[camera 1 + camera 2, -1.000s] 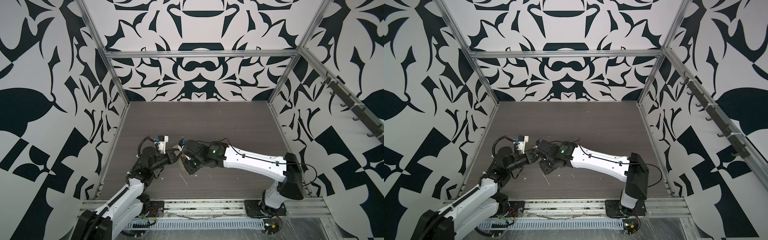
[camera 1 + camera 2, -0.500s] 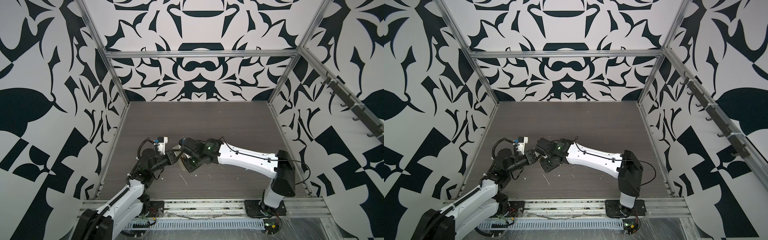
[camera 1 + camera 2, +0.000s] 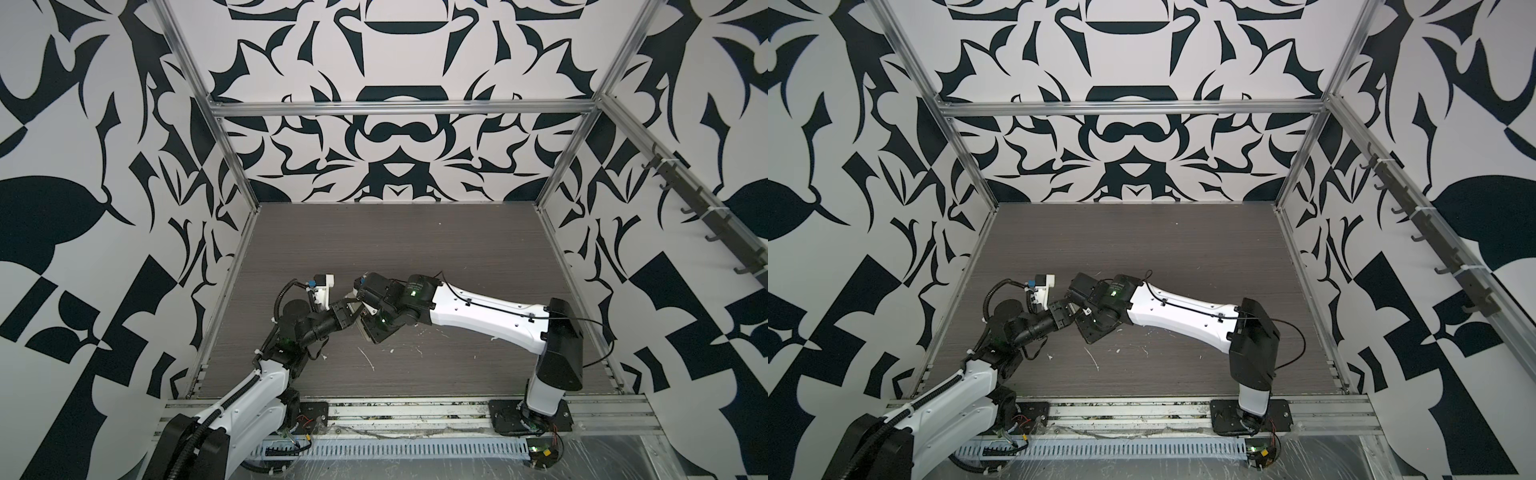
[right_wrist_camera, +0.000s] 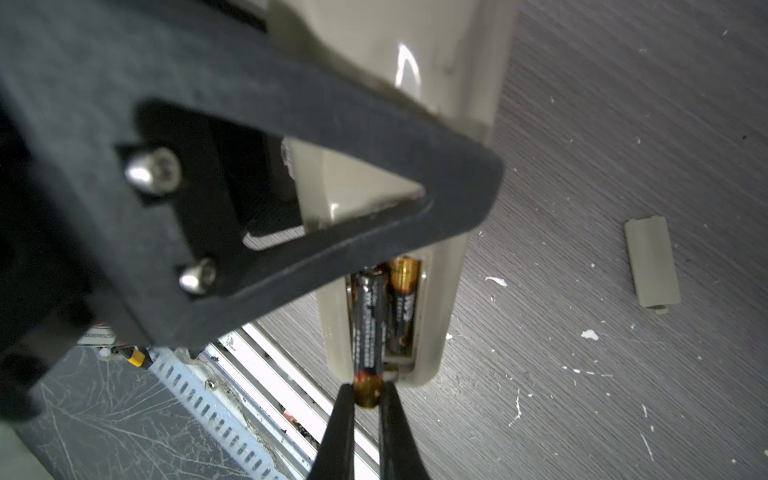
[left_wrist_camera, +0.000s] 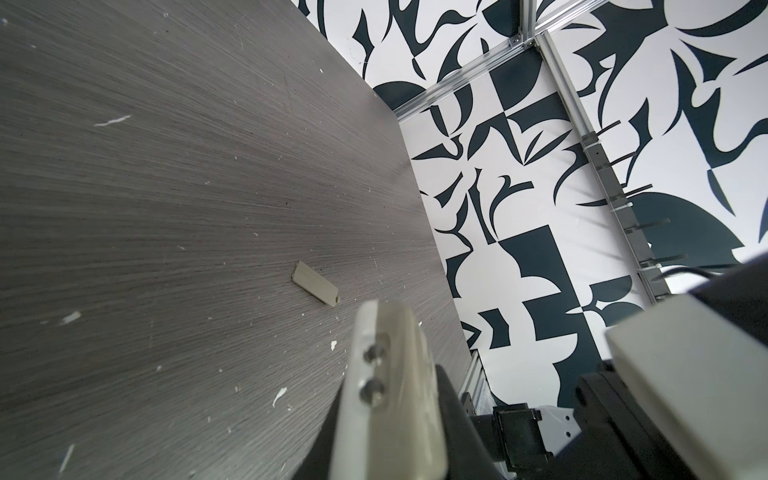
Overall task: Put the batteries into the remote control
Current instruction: 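Lower the battery into the empty slot beside the seated battery, then open the right gripper and lift it off the battery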
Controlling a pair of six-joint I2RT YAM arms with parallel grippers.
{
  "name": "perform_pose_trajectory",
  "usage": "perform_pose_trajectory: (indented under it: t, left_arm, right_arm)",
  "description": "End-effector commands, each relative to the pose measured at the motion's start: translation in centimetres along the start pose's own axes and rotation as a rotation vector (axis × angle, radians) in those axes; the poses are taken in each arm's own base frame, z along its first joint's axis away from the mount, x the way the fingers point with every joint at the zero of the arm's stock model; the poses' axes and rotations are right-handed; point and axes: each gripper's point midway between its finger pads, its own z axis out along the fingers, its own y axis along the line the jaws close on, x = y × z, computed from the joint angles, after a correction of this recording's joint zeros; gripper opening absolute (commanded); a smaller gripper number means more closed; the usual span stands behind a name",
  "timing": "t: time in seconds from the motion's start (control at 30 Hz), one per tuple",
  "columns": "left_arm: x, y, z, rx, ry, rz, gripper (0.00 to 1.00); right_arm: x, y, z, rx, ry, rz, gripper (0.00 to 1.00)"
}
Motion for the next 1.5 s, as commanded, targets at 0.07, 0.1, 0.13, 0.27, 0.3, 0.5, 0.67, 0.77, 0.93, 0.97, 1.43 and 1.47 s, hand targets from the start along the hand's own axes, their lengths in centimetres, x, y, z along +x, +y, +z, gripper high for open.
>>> perform_pose_trajectory:
  t: [0.07,0.1,0.13,0.27,0.3,0.5,0.67,0.77,0.93,0.97,1.43,1.47]
  left_arm:
    - [-0.1,-0.8,0.0,0.045,-0.01,0.002,0.0]
    - [-0.2,-0.9,0.0,0.049,-0.012,0.002,0.0]
    - [-0.2,-1.0,0.0,0.051,-0.012,0.001,0.0]
    - [-0.3,-1.2,-0.1,0.058,-0.014,-0.001,0.0]
    - [-0.3,-1.2,-0.1,0.058,-0.015,0.0,0.0]
    - [-0.4,-1.5,-0.1,0.071,-0.015,-0.007,0.0]
    - [-0.5,-1.7,-0.1,0.083,-0.021,-0.022,0.0]
    - [-0.5,-1.8,-0.2,0.084,-0.021,-0.023,0.0]
    - [-0.7,-1.9,-0.2,0.093,-0.03,-0.031,0.0]
    - [-0.6,-2.0,-0.2,0.094,-0.029,-0.031,0.0]
    - [-0.5,-1.7,-0.3,0.09,-0.032,-0.038,0.0]
    - [-0.5,-1.7,-0.3,0.09,-0.034,-0.039,0.0]
  right_arm:
    - [-1.0,0.2,-1.0,-0.009,-0.023,0.013,0.0]
    - [-1.0,0.2,-1.0,-0.008,-0.022,0.014,0.0]
    - [-1.1,0.2,-0.9,-0.007,-0.02,0.015,0.0]
    - [-1.3,0.2,-1.0,-0.001,-0.017,0.012,0.0]
    - [-1.3,0.2,-1.1,-0.002,-0.019,0.012,0.0]
    - [-1.7,0.0,-1.3,0.011,-0.026,0.017,0.07]
    - [-1.9,0.0,-1.3,0.014,-0.03,0.02,0.17]
    - [-1.9,-0.1,-1.4,0.014,-0.033,0.022,0.19]
    - [-2.0,-0.1,-1.9,0.014,-0.04,0.023,0.21]
    - [-2.0,0.0,-2.0,0.011,-0.043,0.023,0.22]
    - [-2.3,0.0,-2.4,0.016,-0.06,0.026,0.3]
    - [-2.3,0.0,-2.4,0.014,-0.061,0.025,0.31]
